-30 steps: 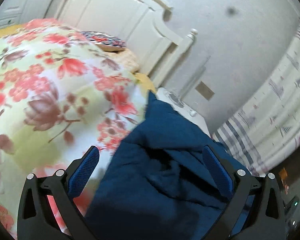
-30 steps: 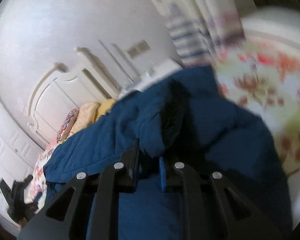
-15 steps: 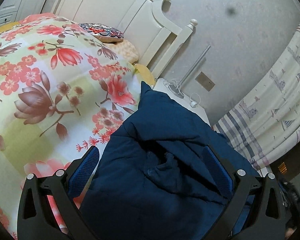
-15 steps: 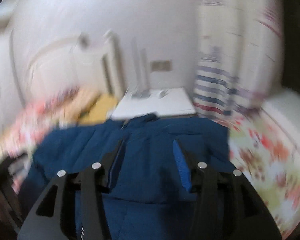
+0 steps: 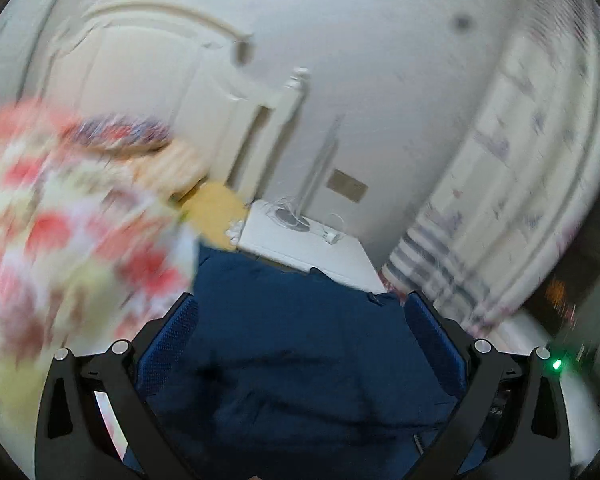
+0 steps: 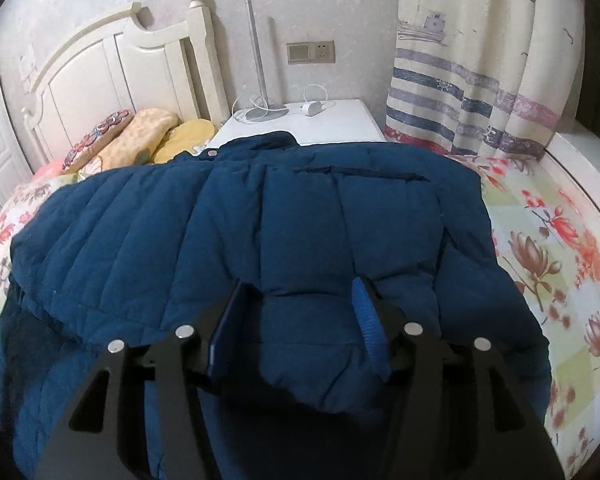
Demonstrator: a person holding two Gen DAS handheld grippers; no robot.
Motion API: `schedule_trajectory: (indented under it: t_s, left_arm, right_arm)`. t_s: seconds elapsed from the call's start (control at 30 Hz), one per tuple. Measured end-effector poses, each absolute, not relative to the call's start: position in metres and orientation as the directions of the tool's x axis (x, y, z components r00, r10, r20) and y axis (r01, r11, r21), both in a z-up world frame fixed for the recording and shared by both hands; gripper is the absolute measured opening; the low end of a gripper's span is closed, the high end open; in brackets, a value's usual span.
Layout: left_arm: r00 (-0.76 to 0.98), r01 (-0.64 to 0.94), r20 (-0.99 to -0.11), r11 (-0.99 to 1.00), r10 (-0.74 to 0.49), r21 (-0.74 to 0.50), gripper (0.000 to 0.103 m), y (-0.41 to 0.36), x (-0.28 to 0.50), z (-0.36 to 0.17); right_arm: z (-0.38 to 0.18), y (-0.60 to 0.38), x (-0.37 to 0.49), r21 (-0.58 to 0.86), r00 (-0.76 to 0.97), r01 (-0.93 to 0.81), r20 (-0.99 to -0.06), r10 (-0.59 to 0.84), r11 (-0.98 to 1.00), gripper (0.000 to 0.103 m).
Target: Fold large clothes
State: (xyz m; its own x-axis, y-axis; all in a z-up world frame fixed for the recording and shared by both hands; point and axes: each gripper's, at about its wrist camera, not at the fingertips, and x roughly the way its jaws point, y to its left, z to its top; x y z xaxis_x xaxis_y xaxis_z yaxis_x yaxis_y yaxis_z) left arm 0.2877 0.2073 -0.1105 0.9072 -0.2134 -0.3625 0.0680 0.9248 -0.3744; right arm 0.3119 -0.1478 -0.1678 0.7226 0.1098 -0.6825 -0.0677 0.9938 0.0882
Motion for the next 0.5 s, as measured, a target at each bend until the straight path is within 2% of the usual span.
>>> schedule_trajectory:
  t_s: [0.03,0.13,0.2,0.23,0.3,0.33,0.43,0.47,0.5]
  left_arm:
    - [0.873,0.081,-0.432,0.942,-0.224,-0.325,0.099,0.194,0.304,-0.11]
    - [0.803,0.045,-0.558,0.956,-0.207,-0.289,0.099,0.175,0.336,-0.131]
    - [0.707,-0.005,-0.693,0.979,-0.14,-0.202,0.099,0.162,0.357,-0.167]
    - [0.697,-0.003,-0.713,0.993,-0.084,-0.12,0.099,0.151,0.358,-0.174]
    - [0.691,-0.011,-0.722,0.998,-0.036,-0.06,0.099,0.142,0.356,-0.166]
    - [0.686,-0.01,-0.726,0.998,-0.044,-0.07,0.099,0.142,0.356,-0.161]
    - [0.751,0.016,-0.642,0.976,-0.156,-0.218,0.099,0.157,0.353,-0.126]
    - [0.778,0.02,-0.605,0.97,-0.166,-0.241,0.099,0.162,0.357,-0.113]
    - [0.778,0.006,-0.609,0.97,-0.157,-0.242,0.099,0.166,0.366,-0.108]
  right_arm:
    - [-0.168,-0.148,0.313,0.087,0.723,-0.067,-0.683,0.108,0.994,0.055]
    - [-0.168,-0.152,0.318,0.098,0.722,-0.065,-0.682,0.114,0.993,0.055]
    - [-0.168,-0.153,0.319,0.102,0.723,-0.068,-0.681,0.119,0.992,0.056]
    - [-0.168,-0.153,0.319,0.102,0.723,-0.069,-0.681,0.12,0.992,0.056]
    - [-0.167,-0.153,0.32,0.105,0.722,-0.069,-0.681,0.122,0.992,0.056]
    - [-0.168,-0.154,0.32,0.111,0.719,-0.07,-0.683,0.127,0.991,0.057]
    - [-0.168,-0.154,0.32,0.118,0.717,-0.074,-0.683,0.136,0.99,0.059]
    - [-0.168,-0.154,0.32,0.118,0.717,-0.075,-0.684,0.136,0.99,0.059]
    - [-0.168,-0.154,0.321,0.117,0.716,-0.076,-0.684,0.136,0.99,0.059]
